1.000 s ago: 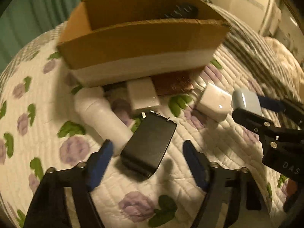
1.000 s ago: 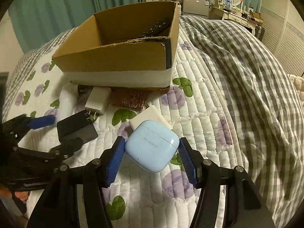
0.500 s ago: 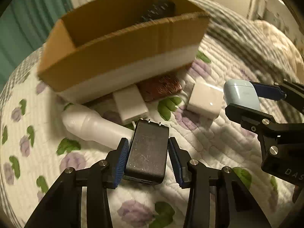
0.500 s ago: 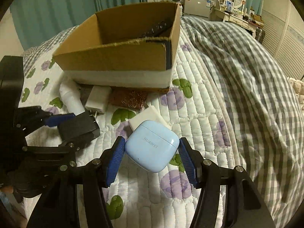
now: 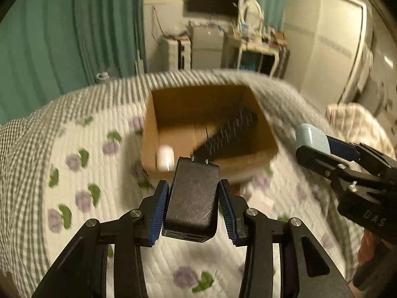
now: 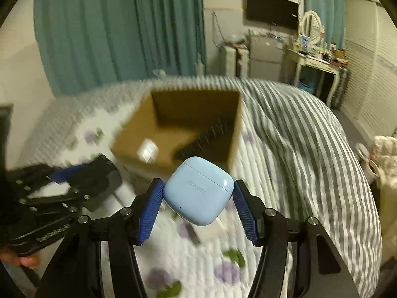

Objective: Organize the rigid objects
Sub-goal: 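Lower the black charger and earbud case into the box and open both tools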

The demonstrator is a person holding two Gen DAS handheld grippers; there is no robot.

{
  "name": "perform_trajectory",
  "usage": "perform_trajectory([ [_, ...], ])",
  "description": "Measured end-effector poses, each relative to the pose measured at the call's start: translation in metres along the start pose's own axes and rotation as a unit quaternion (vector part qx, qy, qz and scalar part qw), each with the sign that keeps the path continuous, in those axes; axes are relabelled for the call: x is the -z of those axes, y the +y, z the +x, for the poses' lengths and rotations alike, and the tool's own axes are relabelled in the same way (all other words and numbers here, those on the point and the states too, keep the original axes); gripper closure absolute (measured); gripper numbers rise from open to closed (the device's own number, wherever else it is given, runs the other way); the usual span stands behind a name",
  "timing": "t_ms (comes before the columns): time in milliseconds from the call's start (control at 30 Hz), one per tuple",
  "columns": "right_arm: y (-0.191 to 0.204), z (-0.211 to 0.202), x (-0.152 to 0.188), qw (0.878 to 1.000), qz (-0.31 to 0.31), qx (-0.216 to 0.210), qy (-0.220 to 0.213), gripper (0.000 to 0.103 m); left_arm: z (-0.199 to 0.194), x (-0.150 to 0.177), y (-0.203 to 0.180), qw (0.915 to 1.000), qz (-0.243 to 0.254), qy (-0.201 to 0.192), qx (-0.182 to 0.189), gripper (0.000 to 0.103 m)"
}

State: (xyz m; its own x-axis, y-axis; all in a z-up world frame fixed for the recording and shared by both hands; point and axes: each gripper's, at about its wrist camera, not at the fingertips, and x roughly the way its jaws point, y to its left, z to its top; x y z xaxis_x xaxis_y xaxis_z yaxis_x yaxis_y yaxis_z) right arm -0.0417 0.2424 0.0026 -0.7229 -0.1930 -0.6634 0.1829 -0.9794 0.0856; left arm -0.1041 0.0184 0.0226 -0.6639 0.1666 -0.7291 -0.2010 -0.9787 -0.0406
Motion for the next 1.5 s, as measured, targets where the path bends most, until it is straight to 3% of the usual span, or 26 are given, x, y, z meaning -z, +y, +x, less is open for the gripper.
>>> perform_trajectory([
  [200, 0.002, 0.000, -0.068, 0.999, -0.024, -0.015, -0.045, 0.045, 0.018, -0.045, 0.012, 0.9990, -0.029, -0.032, -0.010, 0.061],
  [367, -0.002, 0.033, -0.097, 0.998, -0.051, -0.007, -0.044, 0.045, 0.066, -0.057, 0.012, 0.9992, -0.034, -0.015, -0.017, 0.061],
  [600, -0.020, 0.094, -0.094, 0.998, -0.062, -0.009, -0.019, 0.045, 0.126, -0.050, 0.009, 0.9995, -0.030, 0.013, -0.006, 0.061],
  [833, -0.037, 0.124, -0.082, 0.998, -0.059, -0.017, -0.003, 0.045, 0.151, -0.044, 0.009, 0.9982, -0.035, 0.043, -0.022, 0.061],
  [900, -0.038, 0.124, -0.078, 0.998, -0.059, -0.017, -0.002, 0.045, 0.150, -0.044, 0.011, 0.9976, -0.043, 0.048, -0.025, 0.061],
  [1000, -0.039, 0.122, -0.077, 0.998, -0.059, -0.014, -0.004, 0.045, 0.131, -0.047, 0.008, 0.9987, -0.033, 0.012, -0.036, 0.057],
  [1133, -0.035, 0.115, -0.076, 0.998, -0.061, -0.007, -0.003, 0.045, 0.107, -0.051, 0.007, 0.9986, -0.021, 0.001, -0.049, 0.056],
  [1500, -0.012, 0.146, -0.047, 0.997, -0.070, -0.007, 0.042, 0.045, 0.081, -0.012, 0.040, 0.9962, -0.054, 0.020, -0.065, 0.056],
])
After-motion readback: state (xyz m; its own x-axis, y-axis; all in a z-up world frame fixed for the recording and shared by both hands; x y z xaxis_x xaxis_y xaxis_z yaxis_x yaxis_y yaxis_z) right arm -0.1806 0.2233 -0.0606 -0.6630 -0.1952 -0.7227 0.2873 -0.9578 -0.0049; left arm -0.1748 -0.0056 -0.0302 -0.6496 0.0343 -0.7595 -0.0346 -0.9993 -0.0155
